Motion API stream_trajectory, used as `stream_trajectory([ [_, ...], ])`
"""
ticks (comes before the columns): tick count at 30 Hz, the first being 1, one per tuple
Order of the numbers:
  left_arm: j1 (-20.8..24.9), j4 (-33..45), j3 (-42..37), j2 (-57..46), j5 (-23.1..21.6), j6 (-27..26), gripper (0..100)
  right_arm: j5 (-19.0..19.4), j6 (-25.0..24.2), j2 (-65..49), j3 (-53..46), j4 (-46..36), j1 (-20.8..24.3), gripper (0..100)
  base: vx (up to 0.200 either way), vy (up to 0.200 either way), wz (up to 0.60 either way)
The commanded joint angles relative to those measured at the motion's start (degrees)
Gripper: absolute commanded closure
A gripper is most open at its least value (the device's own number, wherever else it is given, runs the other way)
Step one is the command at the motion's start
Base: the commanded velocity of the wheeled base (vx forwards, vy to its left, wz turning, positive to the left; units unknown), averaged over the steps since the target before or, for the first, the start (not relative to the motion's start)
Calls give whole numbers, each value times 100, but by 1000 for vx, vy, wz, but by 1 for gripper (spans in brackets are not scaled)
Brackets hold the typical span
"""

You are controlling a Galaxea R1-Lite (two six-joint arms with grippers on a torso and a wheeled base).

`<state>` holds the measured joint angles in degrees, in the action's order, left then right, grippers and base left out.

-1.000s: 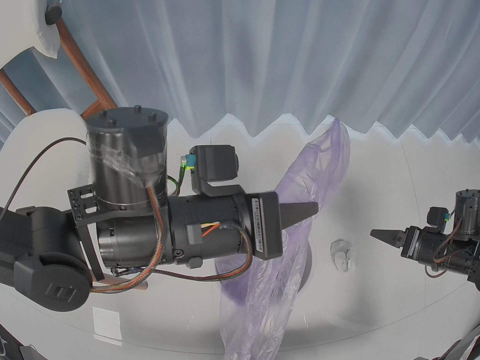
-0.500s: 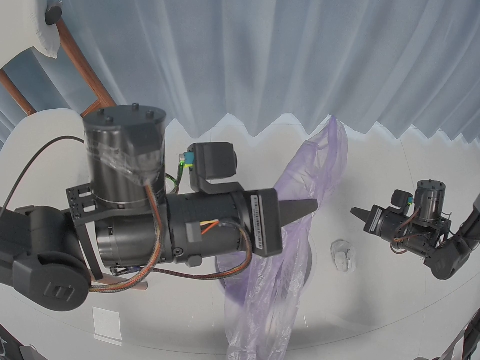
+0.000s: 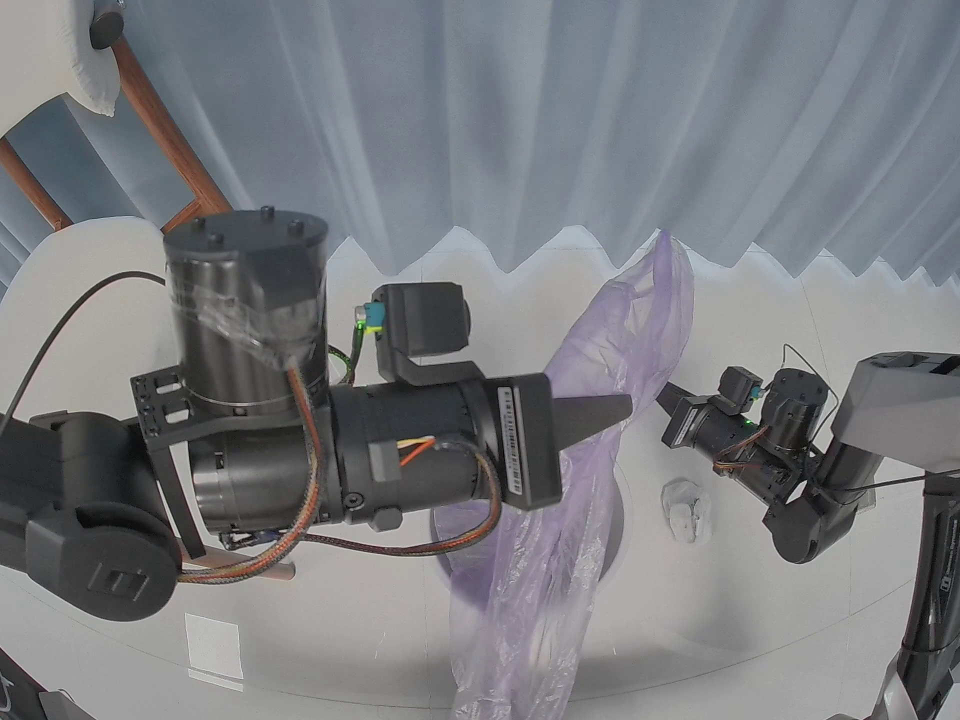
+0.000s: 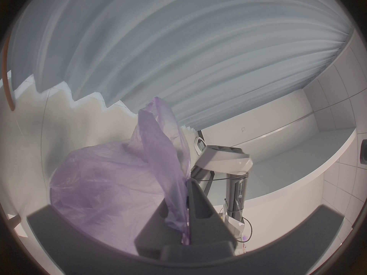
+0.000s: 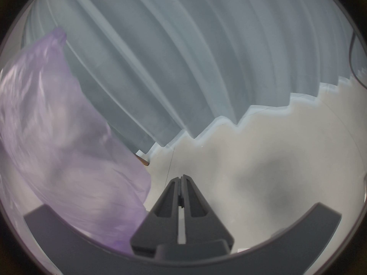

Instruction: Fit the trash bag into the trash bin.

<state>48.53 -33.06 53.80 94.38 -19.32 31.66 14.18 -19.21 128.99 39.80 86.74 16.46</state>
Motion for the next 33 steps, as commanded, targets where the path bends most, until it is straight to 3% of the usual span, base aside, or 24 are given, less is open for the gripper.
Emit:
stream_trajectory([
  [1, -19, -60, -1, 1, -1, 7, 100, 287, 286, 1023, 739, 318, 156, 100, 0, 0, 0],
  [6, -28, -69, -1, 1, -1, 7, 100, 639, 146, 1120, 1469, 318, 367, 100, 0, 0, 0],
  [8, -28, -69, -1, 1, 7, 7, 100, 692, 119, 1102, 1495, 318, 385, 100, 0, 0, 0],
  [11, -37, -69, -1, 10, -1, 7, 100, 1078, -4, 794, 1258, 326, 490, 100, 0, 0, 0],
  [15, -98, -69, -1, 37, -1, 7, 100, 1711, 5, 250, 537, 326, 490, 100, 0, 0, 0],
  [16, -98, -69, -1, 37, -1, 7, 100, 1711, 5, 250, 537, 326, 490, 100, 0, 0, 0],
  [17, -98, -69, -1, 63, -10, 7, 100, 2010, -4, -76, 45, 326, 490, 100, 0, 0, 0],
  [24, -169, -183, 26, 406, -54, -2, 100, 2854, 23, -1007, -1502, 326, 516, 100, 0, 0, 0],
  [33, -274, -482, 342, 1047, -89, 16, 100, 3144, -39, -1798, -3136, 318, 683, 100, 0, 0, 0],
])
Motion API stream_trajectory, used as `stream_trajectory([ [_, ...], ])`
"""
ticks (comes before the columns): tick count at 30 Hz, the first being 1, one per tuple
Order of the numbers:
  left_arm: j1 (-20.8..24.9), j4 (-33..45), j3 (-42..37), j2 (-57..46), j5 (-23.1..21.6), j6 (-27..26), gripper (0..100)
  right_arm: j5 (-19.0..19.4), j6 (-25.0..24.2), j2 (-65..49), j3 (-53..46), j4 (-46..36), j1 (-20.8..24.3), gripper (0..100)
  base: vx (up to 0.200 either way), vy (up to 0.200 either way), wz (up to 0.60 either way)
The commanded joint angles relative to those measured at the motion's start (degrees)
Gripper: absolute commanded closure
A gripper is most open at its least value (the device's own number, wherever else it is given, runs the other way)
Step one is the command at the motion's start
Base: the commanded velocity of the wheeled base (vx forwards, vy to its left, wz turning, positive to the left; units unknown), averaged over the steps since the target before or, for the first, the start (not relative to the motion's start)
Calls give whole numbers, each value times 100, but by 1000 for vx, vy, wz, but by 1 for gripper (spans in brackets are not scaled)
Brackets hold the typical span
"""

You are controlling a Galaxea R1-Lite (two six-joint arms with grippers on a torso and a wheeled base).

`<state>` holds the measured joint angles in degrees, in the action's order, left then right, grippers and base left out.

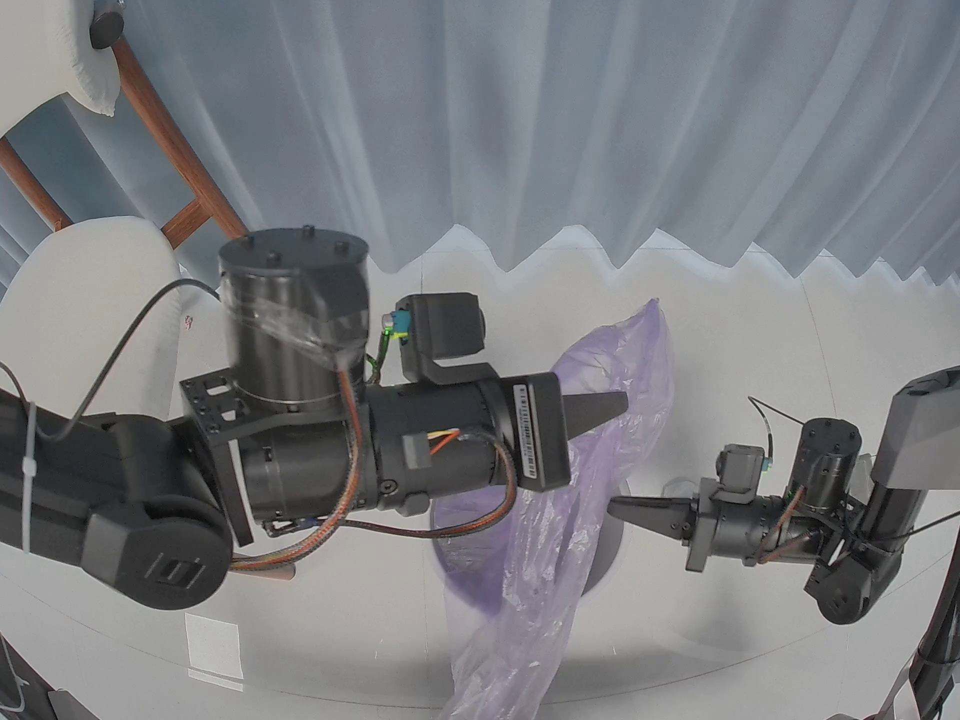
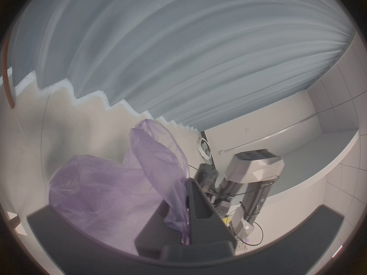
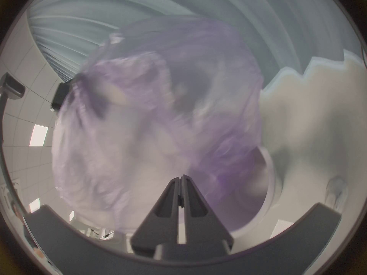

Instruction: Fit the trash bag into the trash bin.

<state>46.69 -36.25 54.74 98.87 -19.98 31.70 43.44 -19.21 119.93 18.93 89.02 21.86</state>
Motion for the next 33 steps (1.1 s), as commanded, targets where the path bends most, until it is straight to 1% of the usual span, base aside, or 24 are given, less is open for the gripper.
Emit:
stream_trajectory([
  [1, -72, -163, 283, 625, -23, 12, 100, 218, -21, -919, -1164, 90, 152, 100, 0, 0, 0],
  [3, -72, -163, 433, 669, -15, 21, 100, 130, 93, -1007, -1753, 90, 152, 100, 0, 0, 0],
  [4, -90, -163, 441, 669, -15, 21, 100, 104, 119, -1024, -1832, 90, 161, 100, 0, 0, 0],
  [6, -143, -163, 547, 669, -15, 38, 100, -301, 313, -1121, -1884, -323, 354, 100, 0, 0, 0],
  [8, -178, -163, 565, 660, -15, 38, 100, -749, 260, -1077, -1858, -385, 477, 100, 0, 0, 0],
  [9, -178, -163, 591, 660, -15, 38, 100, -872, 260, -1016, -1849, -385, 574, 100, 0, 0, 0],
  [12, -222, -163, 644, 643, -15, 56, 100, -898, 286, -787, -1867, -279, 838, 100, 0, 0, 0],
  [15, -354, -171, 670, 634, -23, 47, 100, -907, 251, -523, -1884, 37, 1295, 100, 0, 0, 0],
  [16, -406, -171, 679, 625, -23, 47, 100, -907, 295, -383, -1867, 90, 1453, 100, 0, 0, 0],
  [19, -591, -163, 775, 634, -32, 47, 100, -916, 453, -84, -1884, 90, 1743, 100, 0, 0, 0],
  [22, -696, -163, 819, 652, -41, 47, 100, -916, 664, 171, -1884, 90, 1892, 100, 0, 0, 0],
  [26, -863, -171, 951, 669, -41, 56, 100, -881, 1148, 593, -1832, 90, 2086, 100, 0, 0, 0],
  [27, -863, -171, 951, 669, -41, 56, 100, -881, 1148, 593, -1832, 90, 2086, 100, 0, 0, 0],
  [28, -872, -171, 951, 669, -41, 56, 100, -872, 1165, 681, -1805, 90, 2235, 100, 0, 0, 0],
  [30, -872, -171, 951, 669, -32, 56, 100, -872, 1148, 698, -1788, 90, 2305, 100, 0, 0, 0],
  [31, -863, -171, 951, 669, -32, 47, 100, -872, 1130, 742, -1665, 90, 2385, 100, 0, 0, 0],
  [33, -828, -171, 951, 652, -32, 47, 100, -881, 1025, 795, -1322, 98, 2385, 100, 0, 0, 0],
])
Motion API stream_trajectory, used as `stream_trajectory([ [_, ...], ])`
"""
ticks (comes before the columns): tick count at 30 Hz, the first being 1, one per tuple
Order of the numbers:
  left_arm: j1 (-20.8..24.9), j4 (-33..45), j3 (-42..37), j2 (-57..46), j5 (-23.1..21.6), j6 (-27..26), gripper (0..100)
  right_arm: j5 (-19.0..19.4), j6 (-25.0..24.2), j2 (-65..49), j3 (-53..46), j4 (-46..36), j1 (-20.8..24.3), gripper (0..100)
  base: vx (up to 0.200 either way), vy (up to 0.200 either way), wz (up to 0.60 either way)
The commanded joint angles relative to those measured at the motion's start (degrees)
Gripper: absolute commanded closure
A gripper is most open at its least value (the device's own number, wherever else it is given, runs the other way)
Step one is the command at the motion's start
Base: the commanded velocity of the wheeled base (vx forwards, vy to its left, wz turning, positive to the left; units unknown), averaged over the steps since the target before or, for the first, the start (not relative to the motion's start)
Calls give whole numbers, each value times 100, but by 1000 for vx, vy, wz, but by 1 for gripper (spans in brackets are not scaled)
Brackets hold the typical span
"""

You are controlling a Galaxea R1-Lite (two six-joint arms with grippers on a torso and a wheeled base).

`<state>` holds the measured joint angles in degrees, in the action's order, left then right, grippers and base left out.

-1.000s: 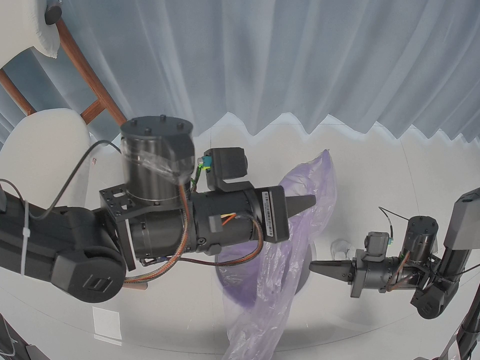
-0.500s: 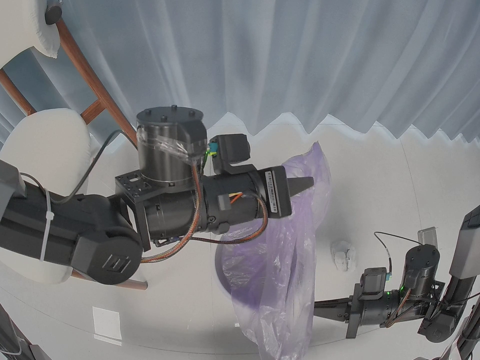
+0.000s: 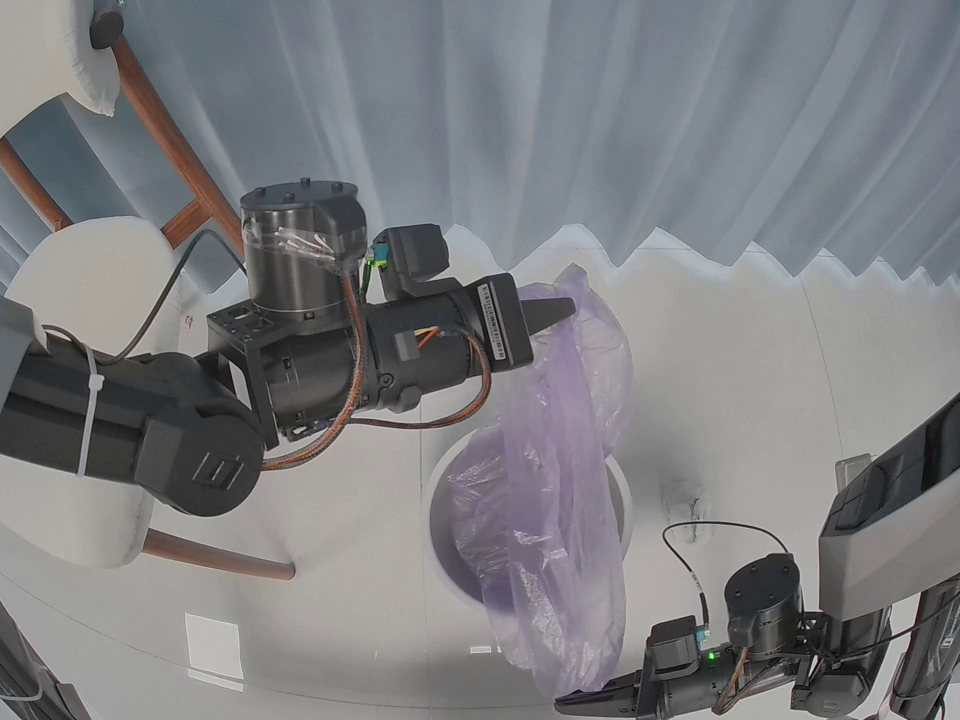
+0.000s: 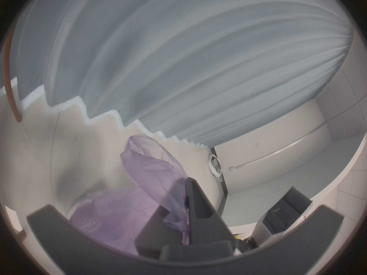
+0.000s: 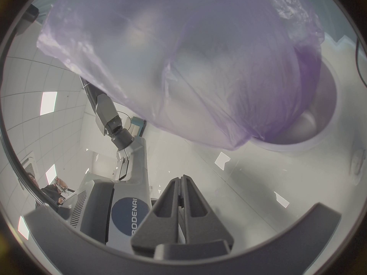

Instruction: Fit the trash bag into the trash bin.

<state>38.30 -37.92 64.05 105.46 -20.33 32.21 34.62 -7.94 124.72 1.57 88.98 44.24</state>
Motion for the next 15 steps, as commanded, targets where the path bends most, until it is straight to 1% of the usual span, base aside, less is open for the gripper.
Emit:
stream_trajectory([
  [1, 11, -4, 20, -8, 3, -4, 100, 1, -103, 316, 414, 102, 146, 100, 0, 0, 0],
  [3, 46, -4, -6, -61, 21, 5, 100, -61, -534, 281, 1126, 102, 15, 100, 0, 0, 0],
  [5, 54, -4, -33, -70, 47, 5, 100, -307, -1026, 246, 1583, 93, -100, 100, 0, 0, 0],
  [6, 54, -4, -33, -70, 47, 5, 100, -333, -1061, 246, 1609, 93, -100, 100, 0, 0, 0],
  [7, 54, -13, -42, -70, 65, 5, 100, -799, -1474, 290, 2005, 93, -117, 100, 0, 0, 0],
  [8, 63, -31, -50, -70, 65, 5, 100, -1063, -1632, 333, 2216, 85, -117, 100, 0, 0, 0],
  [10, 125, -31, -50, -61, 65, 5, 100, -1370, -1720, 500, 2506, 85, -135, 100, 0, 0, 0],
  [12, 204, -31, -86, -61, 73, 5, 100, -1458, -1667, 659, 2682, 85, -205, 100, 0, 0, 0],
  [13, 221, -31, -103, -61, 73, 5, 100, -1476, -1623, 694, 2734, 85, -240, 100, 0, 0, 0],
  [15, 336, -40, -209, -61, 73, -4, 100, -1687, -1360, 870, 2972, 85, -346, 100, 0, 0, 0],
])
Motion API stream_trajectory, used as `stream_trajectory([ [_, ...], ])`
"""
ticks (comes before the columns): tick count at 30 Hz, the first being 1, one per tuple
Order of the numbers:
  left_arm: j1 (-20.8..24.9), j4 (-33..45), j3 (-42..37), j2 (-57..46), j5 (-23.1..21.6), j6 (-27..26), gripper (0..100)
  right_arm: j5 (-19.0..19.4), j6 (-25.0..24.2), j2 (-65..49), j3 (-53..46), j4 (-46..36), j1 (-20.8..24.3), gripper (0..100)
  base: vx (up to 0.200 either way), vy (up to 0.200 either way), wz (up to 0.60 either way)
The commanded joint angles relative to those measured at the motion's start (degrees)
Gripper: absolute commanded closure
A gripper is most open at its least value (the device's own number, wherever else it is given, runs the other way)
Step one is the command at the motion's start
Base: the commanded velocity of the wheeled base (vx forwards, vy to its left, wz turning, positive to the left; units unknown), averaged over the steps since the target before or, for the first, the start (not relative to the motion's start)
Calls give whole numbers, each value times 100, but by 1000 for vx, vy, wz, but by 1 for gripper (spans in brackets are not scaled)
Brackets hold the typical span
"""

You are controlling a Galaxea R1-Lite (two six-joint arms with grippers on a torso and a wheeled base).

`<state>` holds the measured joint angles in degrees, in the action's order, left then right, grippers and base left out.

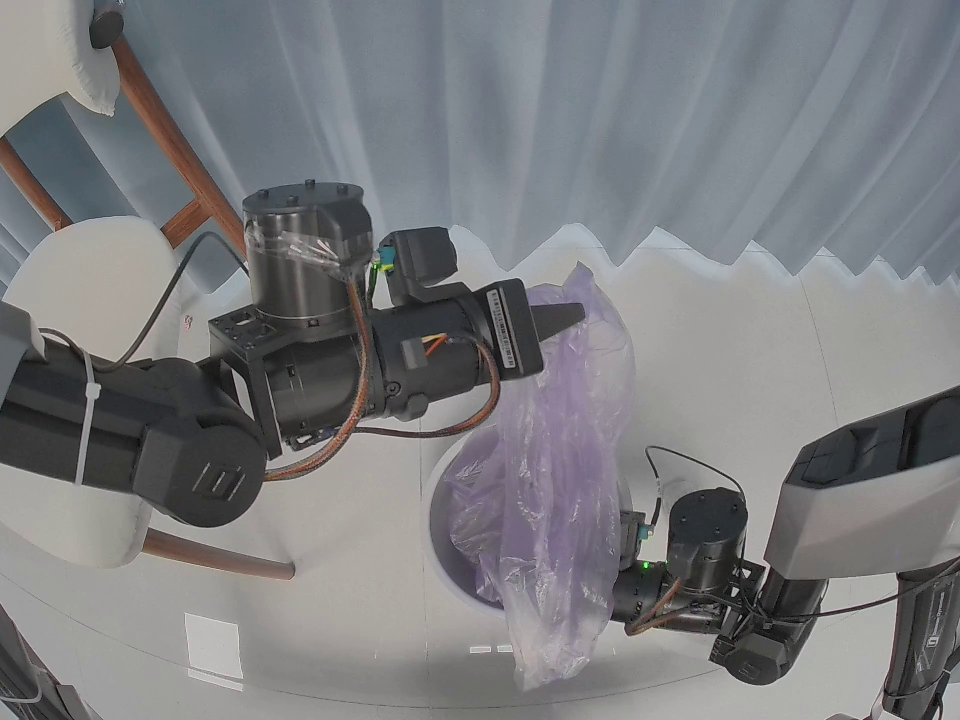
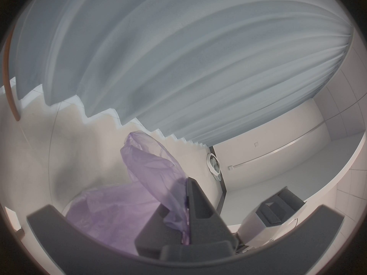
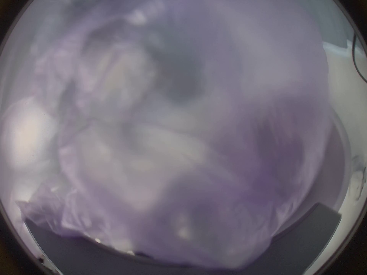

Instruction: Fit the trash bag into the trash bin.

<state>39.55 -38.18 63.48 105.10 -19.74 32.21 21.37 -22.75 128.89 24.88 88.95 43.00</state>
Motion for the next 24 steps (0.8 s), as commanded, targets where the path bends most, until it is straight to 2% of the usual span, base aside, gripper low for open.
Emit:
stream_trajectory([
  [1, 211, -14, -151, -24, 14, -4, 100, -362, 121, 453, 641, 87, -221, 100, 0, 0, 0],
  [3, 317, -93, -301, -33, 22, -13, 100, -722, 244, 576, 931, 61, -318, 100, 0, 0, 0],
  [6, 387, -207, -450, -42, 31, -13, 100, -950, 262, 523, 992, -45, -362, 100, 0, 0, 0],
  [9, 396, -225, -538, -42, 31, -13, 100, -968, 253, 356, 790, -177, -362, 100, 0, 0, 0],
  [11, 396, -225, -556, -51, 40, -39, 100, -942, 227, -48, 52, -361, -274, 100, 0, 0, 0],
  [12, 396, -225, -556, -51, 40, -39, 100, -942, 227, -48, 52, -361, -274, 100, 0, 0, 0],
  [14, 370, -199, -608, -86, 40, -48, 100, -810, 192, -488, -853, -405, -28, 100, 0, 0, 0],
  [16, 352, -190, -635, -94, 40, -48, 100, -775, 183, -549, -976, -405, -11, 100, 0, 0, 0],
  [17, 273, -163, -916, -156, 31, -57, 100, -713, 157, -1006, -1644, -414, 16, 100, 0, 0, 0],
  [19, 238, -163, -1039, -191, 31, -65, 100, -713, 157, -1147, -1776, -414, -37, 100, 0, 0, 0],
  [24, 264, -163, -1742, -455, 172, -65, 100, -986, 201, -1648, -2101, -678, -1153, 100, 0, 0, 0],
])
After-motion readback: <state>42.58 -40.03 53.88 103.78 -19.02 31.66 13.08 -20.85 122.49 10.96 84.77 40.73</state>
